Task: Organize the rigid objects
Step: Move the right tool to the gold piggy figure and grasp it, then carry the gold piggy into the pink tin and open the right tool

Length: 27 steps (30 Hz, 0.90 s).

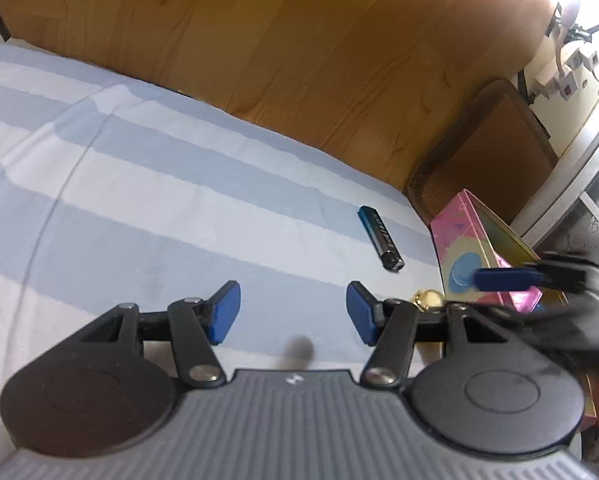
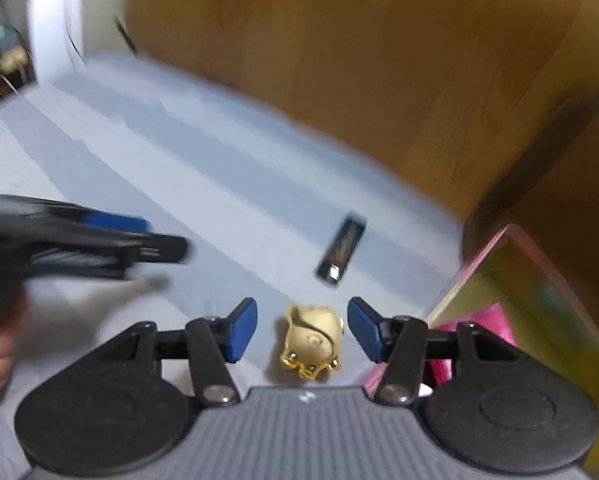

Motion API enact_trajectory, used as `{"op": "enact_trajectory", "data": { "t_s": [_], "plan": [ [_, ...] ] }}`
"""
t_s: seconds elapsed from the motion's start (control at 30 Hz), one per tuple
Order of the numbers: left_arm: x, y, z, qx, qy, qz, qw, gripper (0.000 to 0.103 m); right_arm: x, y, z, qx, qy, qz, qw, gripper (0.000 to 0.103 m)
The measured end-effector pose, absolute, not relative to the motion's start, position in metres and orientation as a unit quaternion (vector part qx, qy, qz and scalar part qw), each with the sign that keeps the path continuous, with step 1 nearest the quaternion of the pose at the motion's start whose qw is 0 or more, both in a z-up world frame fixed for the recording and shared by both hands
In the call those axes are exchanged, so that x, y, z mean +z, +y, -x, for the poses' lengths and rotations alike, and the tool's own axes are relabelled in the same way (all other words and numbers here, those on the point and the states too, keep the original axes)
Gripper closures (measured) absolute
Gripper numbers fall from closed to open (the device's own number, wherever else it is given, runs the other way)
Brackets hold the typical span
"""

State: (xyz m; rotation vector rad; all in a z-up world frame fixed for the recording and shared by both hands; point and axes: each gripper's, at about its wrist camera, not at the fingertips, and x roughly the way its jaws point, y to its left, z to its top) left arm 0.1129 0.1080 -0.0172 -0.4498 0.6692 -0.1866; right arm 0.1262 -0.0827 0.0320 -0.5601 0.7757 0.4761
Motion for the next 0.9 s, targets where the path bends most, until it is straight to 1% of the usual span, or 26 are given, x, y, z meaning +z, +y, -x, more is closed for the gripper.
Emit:
{"op": "enact_trajectory", "data": {
  "t_s": [0.07,0.17,0.23,0.33,0.4,0.5,0.6,0.73,0.77,0.8,0.83,0.87,0.9],
  "plan": [
    [-0.016,0.112,-0.112,-0.087,0.32,0.223,0.917,0.042,0.024,-0.072,-0.148,0.208,0.411,0.274,0.844,0.057],
    [-0.013,0.116,-0.11,-0.086,0.311,0.23,0.918,0.042,0.005,-0.057,-0.161,0.188,0.442,0.325,0.815,0.063],
    [-0.009,0.117,-0.107,-0.089,0.306,0.228,0.92,0.042,0.002,-0.055,-0.164,0.184,0.445,0.326,0.814,0.065],
    [-0.004,0.113,-0.102,-0.094,0.296,0.219,0.925,0.042,0.004,-0.062,-0.158,0.195,0.441,0.304,0.822,0.066],
    [-0.002,0.111,-0.1,-0.099,0.295,0.214,0.926,0.042,0.004,-0.066,-0.139,0.224,0.436,0.278,0.826,0.066],
    [-0.001,0.107,-0.09,-0.116,0.298,0.204,0.925,0.042,0.0,-0.074,-0.093,0.279,0.411,0.25,0.831,0.066],
    [-0.006,0.101,-0.075,-0.155,0.32,0.2,0.913,0.042,-0.011,-0.087,-0.034,0.311,0.348,0.252,0.847,0.065],
    [-0.013,0.089,-0.05,-0.238,0.35,0.218,0.88,0.042,-0.029,-0.119,0.027,0.325,0.303,0.196,0.874,0.065],
    [-0.015,0.086,-0.046,-0.252,0.356,0.224,0.871,0.042,-0.034,-0.129,0.037,0.324,0.291,0.181,0.882,0.063],
    [-0.017,0.083,-0.042,-0.263,0.364,0.23,0.863,0.042,-0.038,-0.136,0.044,0.317,0.279,0.169,0.891,0.054],
    [-0.018,0.08,-0.04,-0.272,0.37,0.235,0.856,0.042,-0.039,-0.144,0.043,0.311,0.27,0.156,0.898,0.05],
    [-0.018,0.078,-0.038,-0.279,0.374,0.238,0.852,0.042,-0.044,-0.15,0.047,0.306,0.265,0.14,0.904,0.046],
    [-0.018,0.076,-0.036,-0.286,0.378,0.241,0.847,0.042,-0.047,-0.154,0.046,0.306,0.266,0.125,0.906,0.046]
  ]
}}
